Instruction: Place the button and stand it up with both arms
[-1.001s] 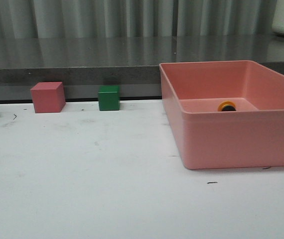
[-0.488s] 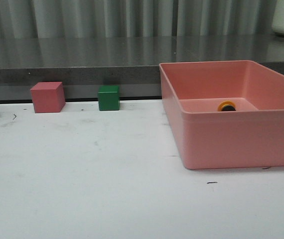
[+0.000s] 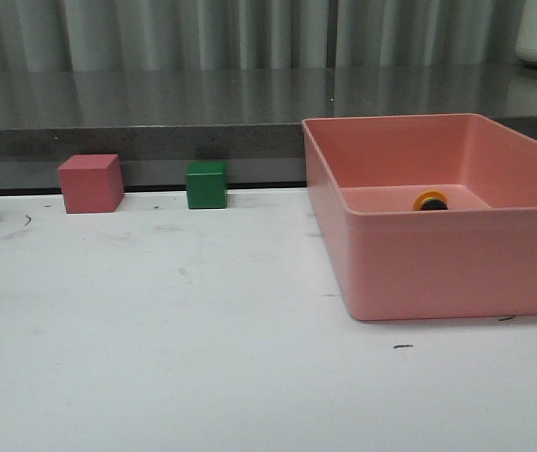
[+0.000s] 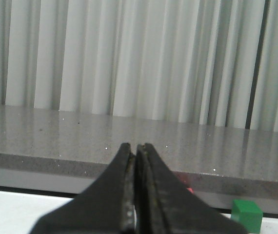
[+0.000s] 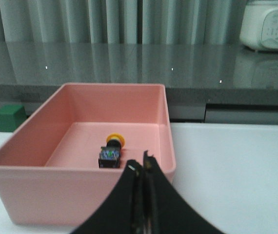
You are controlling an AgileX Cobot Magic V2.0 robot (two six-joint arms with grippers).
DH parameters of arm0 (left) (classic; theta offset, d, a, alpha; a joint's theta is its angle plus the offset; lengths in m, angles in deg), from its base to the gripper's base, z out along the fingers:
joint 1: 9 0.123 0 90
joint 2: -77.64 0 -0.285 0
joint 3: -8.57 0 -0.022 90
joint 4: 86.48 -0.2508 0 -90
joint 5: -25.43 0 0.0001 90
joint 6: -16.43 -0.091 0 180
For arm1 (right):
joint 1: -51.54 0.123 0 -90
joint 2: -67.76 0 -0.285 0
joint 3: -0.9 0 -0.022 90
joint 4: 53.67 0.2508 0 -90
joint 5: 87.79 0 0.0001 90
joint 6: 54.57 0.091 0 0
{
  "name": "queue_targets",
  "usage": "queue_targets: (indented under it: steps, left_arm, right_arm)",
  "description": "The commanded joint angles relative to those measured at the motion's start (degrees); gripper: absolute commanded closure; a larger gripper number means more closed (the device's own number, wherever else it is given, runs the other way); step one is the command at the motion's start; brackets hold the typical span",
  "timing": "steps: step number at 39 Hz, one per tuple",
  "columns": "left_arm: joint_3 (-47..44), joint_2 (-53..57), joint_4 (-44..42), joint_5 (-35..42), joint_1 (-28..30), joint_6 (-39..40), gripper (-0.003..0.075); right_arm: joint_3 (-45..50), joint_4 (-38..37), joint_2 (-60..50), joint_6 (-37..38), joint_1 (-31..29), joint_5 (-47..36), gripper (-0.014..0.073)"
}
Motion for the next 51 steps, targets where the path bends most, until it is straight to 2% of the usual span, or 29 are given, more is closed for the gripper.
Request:
queue_targets:
  steps: [1, 7, 16, 23, 30, 32, 35, 40, 41, 43, 45, 47, 51]
  left_arm:
    - [6.1, -2.2, -0.2, 0.1, 0.0, 0.5, 0.0741]
    - [14.2, -9.5, -3.3, -8.0, 0.0, 0.5, 0.0741]
    - [21.0, -19.7, -4.2, -8.2, 0.0, 0.4, 0.0741]
    - [21.5, -22.3, -4.2, -7.3, 0.0, 0.4, 0.0741]
    - [21.5, -22.3, -4.2, -6.5, 0.0, 0.4, 0.0720]
    - [21.5, -22.3, -4.2, -6.2, 0.0, 0.4, 0.0665]
    - [21.5, -22.3, -4.2, -5.9, 0.0, 0.4, 0.0532]
    - [21.5, -22.3, -4.2, -5.9, 0.0, 0.4, 0.0221]
    - [21.5, -22.3, -4.2, -5.8, 0.0, 0.4, 0.0142]
    - [21.5, -22.3, -4.2, -5.7, 0.0, 0.4, 0.0054]
    - [21.5, -22.3, -4.2, -5.6, 0.0, 0.4, 0.0018]
    - [21.5, -22.3, -4.2, -5.5, 0.0, 0.4, 0.0040]
    - [21.5, -22.3, -4.2, -5.1, 0.0, 0.4, 0.0048]
  right_arm:
    - [-7.2, -0.3, 1.1, -0.4, -0.4, -1.0, 0.0663]
    - [-16.7, 0.1, 9.8, -0.4, -0.4, 3.3, 0.0661]
    - [-29.8, 8.3, 27.7, -0.4, -0.4, 6.9, 0.0662]
    - [-32.7, 8.1, 36.0, -0.4, -0.4, 5.4, 0.0662]
    - [-32.7, 8.1, 37.0, -0.4, -0.4, 5.3, 0.0661]
    - [-32.7, 7.9, 37.0, -0.4, -0.4, 5.3, 0.0646]
    - [-32.7, 7.2, 37.0, -0.4, -0.4, 5.3, 0.0566]
    - [-32.7, 6.7, 37.0, -0.4, -0.4, 5.4, 0.0310]
    - [-32.7, 6.7, 37.0, -0.4, -0.4, 5.6, 0.0220]
    - [-32.7, 6.7, 37.0, -0.4, -0.4, 5.9, 0.0095]
    - [-32.6, 6.7, 37.0, -0.4, -0.4, 6.0, -0.0011]
    - [-32.6, 6.7, 37.0, -0.4, -0.4, 5.9, -0.0069]
    - [-32.2, 6.7, 37.0, -0.4, -0.4, 5.6, -0.0049]
